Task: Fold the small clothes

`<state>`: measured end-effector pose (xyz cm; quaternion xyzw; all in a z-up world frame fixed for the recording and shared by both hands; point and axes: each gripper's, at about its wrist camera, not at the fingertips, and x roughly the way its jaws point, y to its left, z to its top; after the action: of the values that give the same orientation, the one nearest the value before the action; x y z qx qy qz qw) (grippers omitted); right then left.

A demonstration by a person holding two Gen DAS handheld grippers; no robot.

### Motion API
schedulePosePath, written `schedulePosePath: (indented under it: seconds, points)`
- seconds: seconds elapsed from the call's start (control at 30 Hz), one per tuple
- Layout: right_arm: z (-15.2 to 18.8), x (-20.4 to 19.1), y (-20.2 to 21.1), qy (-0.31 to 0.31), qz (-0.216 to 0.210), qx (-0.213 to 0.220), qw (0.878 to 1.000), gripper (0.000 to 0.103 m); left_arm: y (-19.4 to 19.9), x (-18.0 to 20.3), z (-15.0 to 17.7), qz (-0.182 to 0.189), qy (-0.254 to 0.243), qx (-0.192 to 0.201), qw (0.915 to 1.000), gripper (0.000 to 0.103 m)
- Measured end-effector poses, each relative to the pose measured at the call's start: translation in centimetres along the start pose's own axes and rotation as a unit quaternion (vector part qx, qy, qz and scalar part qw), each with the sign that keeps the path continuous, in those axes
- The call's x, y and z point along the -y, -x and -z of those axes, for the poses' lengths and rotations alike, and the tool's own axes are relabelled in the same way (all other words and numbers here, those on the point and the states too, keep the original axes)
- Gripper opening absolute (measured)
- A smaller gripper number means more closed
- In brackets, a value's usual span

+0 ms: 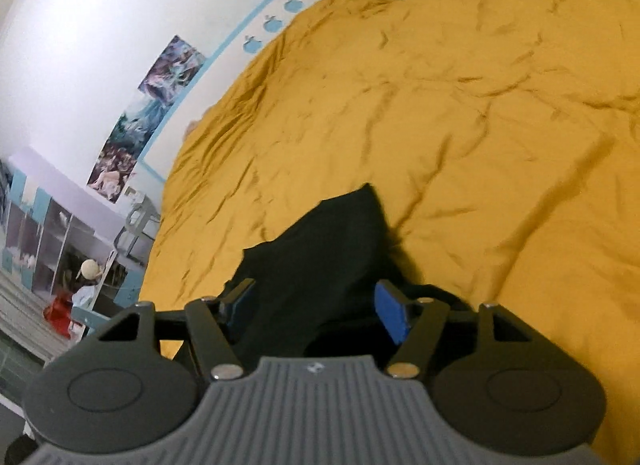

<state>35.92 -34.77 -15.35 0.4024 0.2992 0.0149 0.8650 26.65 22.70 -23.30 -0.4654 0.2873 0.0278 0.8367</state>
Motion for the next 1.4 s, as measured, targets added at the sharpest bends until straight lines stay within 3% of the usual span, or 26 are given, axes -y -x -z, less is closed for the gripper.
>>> schedulePosePath:
  seconds: [0.17,0.37,0.43,0.53,0.63,0.8,0.9,0.97,1.03,1.2,1.33,1.4]
  points:
    - [1.1,1.1,-1.0,-0.047,-0.025,-0.044,0.998,0.063,1.3,1.5,0.3,0.01,-0.039,0.025,0.9989,0.005]
    - [2.4,1.4,-2.5,-0.088,-0.021,-0.058,0.994,0.064,5.8,3.8,-1.9,0.106,-0.083,0.12,0.9836,0.005]
    - [2.5,1.8,-2.3,-0.102,-0.02,-0.051,0.993,0.067,6.2,3.3,-1.9,0.093,-0.1,0.12,0.9834,0.005]
    - [2.4,2.6,-2.7,-0.126,-0.014,-0.041,0.991,0.067,4.3,-0.3,-1.3,0.05,-0.054,0.072,0.9947,0.005]
    - [2.5,3.7,-2.9,-0.168,-0.01,-0.035,0.985,0.066,2.6,-3.3,-0.4,0.006,-0.03,0.039,0.9988,0.005]
    - [2.1,4.8,-2.7,-0.212,-0.005,-0.011,0.977,0.064,2.9,-3.1,-0.7,0.005,-0.035,0.039,0.9986,0.005]
    - [1.5,4.4,-1.8,-0.206,-0.003,-0.002,0.979,0.006,3.4,-3.1,-0.4,0.007,-0.039,0.041,0.9984,0.005]
    - [1.4,4.0,-1.0,-0.176,0.035,0.014,0.984,0.002,3.0,-3.3,-0.3,-0.006,-0.033,0.032,0.9989,0.005]
    - [1.6,5.1,-1.9,-0.172,0.085,-0.001,0.981,0.0,2.3,-3.1,-0.4,-0.02,-0.03,0.026,0.999,0.005]
    - [1.7,5.9,-1.3,-0.174,0.078,-0.016,0.982,0.003,3.1,-2.0,-0.6,-0.036,-0.044,0.019,0.9982,0.006]
    - [1.4,4.2,1.7,-0.142,0.098,0.006,0.985,0.04,5.7,-0.7,-0.8,-0.057,-0.075,0.041,0.9948,0.005]
    - [1.2,2.4,2.9,-0.091,0.108,0.03,0.99,0.042,6.4,0.2,-1.2,-0.034,-0.084,0.048,0.9947,0.006]
